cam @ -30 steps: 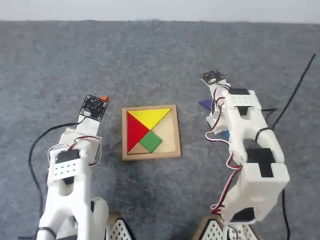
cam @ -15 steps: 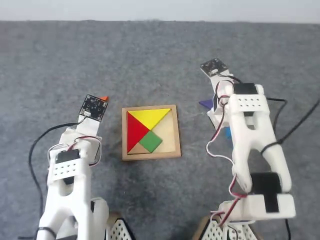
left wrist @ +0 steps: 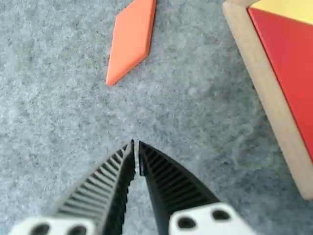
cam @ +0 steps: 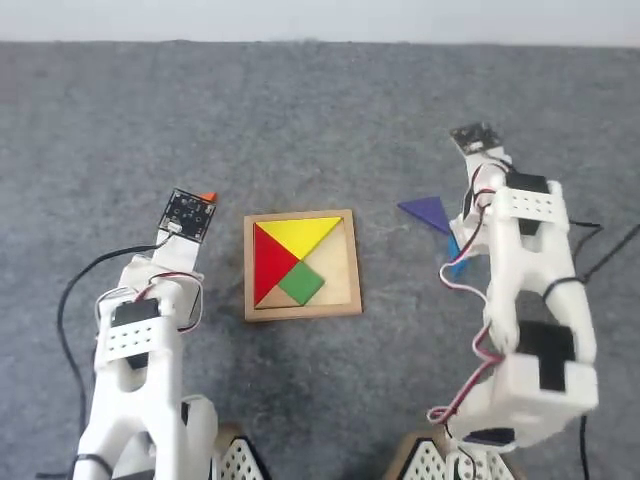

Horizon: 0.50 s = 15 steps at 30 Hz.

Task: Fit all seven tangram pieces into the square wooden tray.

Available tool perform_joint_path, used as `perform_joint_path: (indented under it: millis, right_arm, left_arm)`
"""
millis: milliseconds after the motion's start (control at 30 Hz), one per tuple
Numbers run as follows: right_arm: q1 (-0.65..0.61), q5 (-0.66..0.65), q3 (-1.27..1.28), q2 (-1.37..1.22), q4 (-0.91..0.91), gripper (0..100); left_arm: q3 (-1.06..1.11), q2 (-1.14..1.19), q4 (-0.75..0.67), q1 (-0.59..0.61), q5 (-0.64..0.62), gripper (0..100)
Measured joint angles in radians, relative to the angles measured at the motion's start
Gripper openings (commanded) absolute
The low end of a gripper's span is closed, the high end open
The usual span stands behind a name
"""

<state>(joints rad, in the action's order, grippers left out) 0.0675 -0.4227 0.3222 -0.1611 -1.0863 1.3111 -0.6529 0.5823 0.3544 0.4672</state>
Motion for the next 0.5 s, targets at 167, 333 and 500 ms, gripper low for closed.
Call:
perform_joint_path:
  millis: [167, 333, 500]
  right_arm:
    - [-0.054, 0.002, -0.002, -0.060, 0.025, 33.3]
    - [-0.127, 0.000, -0.002, -0.060, 0.025, 33.3]
    - [-0.149, -0.002, -0.002, -0.060, 0.025, 33.3]
  left_arm:
    - [0.002, 0.000, 0.000, 0.000, 0.000, 1]
    - [0.009, 0.000, 0.000, 0.000, 0.000, 1]
    - [0.009, 0.000, 0.000, 0.000, 0.000, 1]
